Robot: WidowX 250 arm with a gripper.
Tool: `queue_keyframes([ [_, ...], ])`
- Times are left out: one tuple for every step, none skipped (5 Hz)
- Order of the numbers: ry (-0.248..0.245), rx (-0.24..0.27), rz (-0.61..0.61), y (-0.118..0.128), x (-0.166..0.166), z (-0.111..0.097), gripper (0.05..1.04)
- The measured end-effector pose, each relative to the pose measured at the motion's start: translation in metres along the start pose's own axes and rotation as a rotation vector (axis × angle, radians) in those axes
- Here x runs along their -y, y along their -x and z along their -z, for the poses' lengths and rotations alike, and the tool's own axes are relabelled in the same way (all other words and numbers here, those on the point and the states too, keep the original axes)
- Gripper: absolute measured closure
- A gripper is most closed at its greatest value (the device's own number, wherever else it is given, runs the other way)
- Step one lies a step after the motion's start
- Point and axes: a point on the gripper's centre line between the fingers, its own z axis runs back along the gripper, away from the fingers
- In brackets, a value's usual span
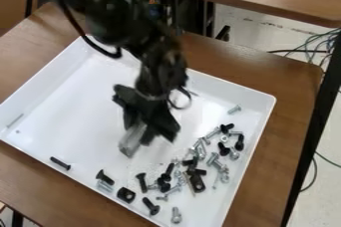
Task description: Sweep into pile
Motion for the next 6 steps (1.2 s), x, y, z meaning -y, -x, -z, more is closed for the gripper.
queue_keyframes([
  [-0.054, -0.033, -0.029, 0.003, -0.047, 0.009, 0.723],
  [-0.022, -0.036, -0.103, 0.001, -0.09, 0.021, 0.723],
  [0.059, -0.072, -0.17, 0.015, -0.112, 0.049, 0.723],
  [0.095, -0.05, -0.192, 0.016, -0.117, 0.06, 0.723],
  [0.133, -0.036, -0.19, 0.024, -0.115, 0.066, 0.674],
  [0.137, -0.026, -0.179, 0.034, -0.113, 0.062, 0.367],
])
